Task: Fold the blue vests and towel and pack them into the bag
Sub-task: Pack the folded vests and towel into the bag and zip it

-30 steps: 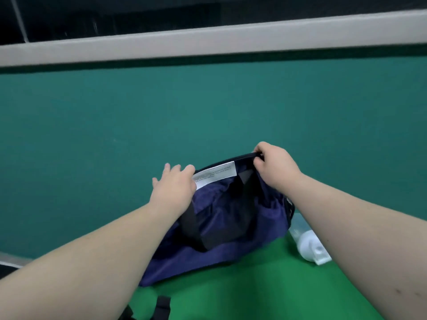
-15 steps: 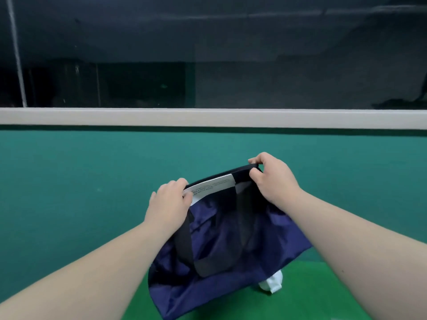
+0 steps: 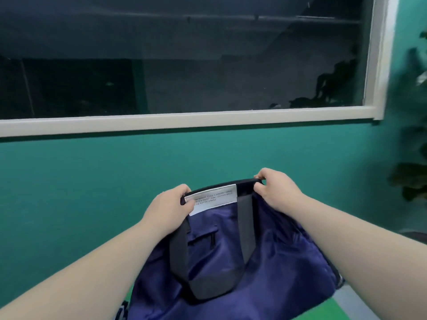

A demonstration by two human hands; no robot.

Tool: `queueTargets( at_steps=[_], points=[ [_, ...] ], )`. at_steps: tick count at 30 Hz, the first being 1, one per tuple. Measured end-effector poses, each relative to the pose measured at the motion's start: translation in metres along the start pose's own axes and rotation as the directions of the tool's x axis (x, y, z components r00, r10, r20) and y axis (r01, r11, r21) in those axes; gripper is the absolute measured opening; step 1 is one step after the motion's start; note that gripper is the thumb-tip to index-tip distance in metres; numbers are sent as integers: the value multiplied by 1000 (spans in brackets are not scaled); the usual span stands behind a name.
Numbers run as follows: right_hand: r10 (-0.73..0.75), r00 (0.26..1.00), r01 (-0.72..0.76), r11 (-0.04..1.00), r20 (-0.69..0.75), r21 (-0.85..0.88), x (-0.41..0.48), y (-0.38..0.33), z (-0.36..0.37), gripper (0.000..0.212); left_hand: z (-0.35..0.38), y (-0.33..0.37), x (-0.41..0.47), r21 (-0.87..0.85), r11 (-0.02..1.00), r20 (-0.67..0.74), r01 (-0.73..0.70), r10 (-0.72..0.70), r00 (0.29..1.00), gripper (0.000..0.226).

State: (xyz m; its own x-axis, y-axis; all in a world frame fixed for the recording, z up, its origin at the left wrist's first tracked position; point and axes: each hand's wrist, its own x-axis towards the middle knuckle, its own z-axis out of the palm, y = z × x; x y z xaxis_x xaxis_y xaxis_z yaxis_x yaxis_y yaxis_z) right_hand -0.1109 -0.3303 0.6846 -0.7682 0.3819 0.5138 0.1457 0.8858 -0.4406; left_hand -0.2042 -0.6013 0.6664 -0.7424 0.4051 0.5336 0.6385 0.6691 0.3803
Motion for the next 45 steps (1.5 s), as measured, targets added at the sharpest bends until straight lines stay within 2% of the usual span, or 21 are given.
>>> queueTargets(
  at_steps=[4, 7, 9, 12, 14, 17, 21, 23, 24, 26, 28, 29, 31, 32, 34, 36, 39, 42, 45],
  points=[
    [5, 1000, -4, 999, -24, 41, -48, 17, -27, 21, -1, 25, -37, -46, 998, 22, -40, 41, 999, 12],
    [-7, 999, 4, 997, 36, 80, -102, 38, -33, 11, 3, 35, -82, -38, 994, 88, -99, 102, 991, 11],
    [-16, 996, 9, 997, 91, 77, -148, 56, -25, 11, 15, 33, -119, -9, 982, 138, -191, 191, 972, 10],
    [-82, 953, 86, 996, 292, 0, -222, 85, -1, 17, 44, 18, -182, 22, 948, 281, -318, 299, 912, 15],
    [-98, 869, 145, 987, 485, -62, -265, 101, 14, 20, 63, 9, -224, 0, 954, 396, -301, 277, 876, 35],
    [-105, 799, 189, 979, 592, -82, -303, 118, 26, 33, 85, 0, -273, 2, 959, 499, -284, 245, 831, 49],
    [-198, 763, 244, 970, 615, 9, -311, 112, 30, 69, 93, -7, -307, 14, 942, 572, -335, 267, 775, 57],
    [-196, 787, 189, 979, 585, 74, -305, 104, 34, 80, 92, -10, -313, 5, 949, 599, -315, 249, 761, 60],
    [-177, 802, 153, 984, 570, 90, -300, 100, 38, 79, 93, -10, -315, -8, 954, 613, -300, 241, 752, 58],
    [-122, 803, 118, 992, 584, 44, -290, 87, 47, 60, 95, -11, -316, -56, 964, 647, -260, 234, 726, 62],
    [-92, 777, 153, 987, 622, -45, -282, 75, 58, 35, 98, -11, -312, -93, 973, 673, -213, 219, 706, 73],
    [-87, 760, 186, 979, 644, -86, -280, 71, 64, 32, 100, -12, -308, -109, 962, 677, -252, 257, 689, 64],
    [-107, 723, 259, 958, 682, -125, -278, 67, 75, 44, 106, -11, -302, -155, 916, 649, -370, 377, 660, 31],
    [-128, 714, 297, 946, 689, -133, -280, 67, 81, 51, 108, -9, -299, -187, 889, 635, -417, 434, 639, 29],
    [-148, 707, 353, 921, 692, -163, -284, 68, 88, 66, 115, -5, -294, -189, 834, 660, -518, 498, 563, 50],
    [-126, 698, 371, 906, 705, -205, -289, 70, 93, 77, 122, -3, -290, -66, 824, 748, -563, 415, 518, 81],
    [-106, 681, 406, 878, 724, -253, -297, 76, 96, 90, 129, -10, -276, 184, 813, 838, -552, 164, 520, 121],
    [-117, 697, 462, 827, 708, -318, -303, 85, 103, 100, 133, -24, -254, 314, 810, 816, -496, 37, 577, 131],
    [-159, 720, 509, 782, 676, -358, -304, 99, 113, 107, 139, -31, -239, 393, 782, 758, -484, 22, 652, 128]
  ],
)
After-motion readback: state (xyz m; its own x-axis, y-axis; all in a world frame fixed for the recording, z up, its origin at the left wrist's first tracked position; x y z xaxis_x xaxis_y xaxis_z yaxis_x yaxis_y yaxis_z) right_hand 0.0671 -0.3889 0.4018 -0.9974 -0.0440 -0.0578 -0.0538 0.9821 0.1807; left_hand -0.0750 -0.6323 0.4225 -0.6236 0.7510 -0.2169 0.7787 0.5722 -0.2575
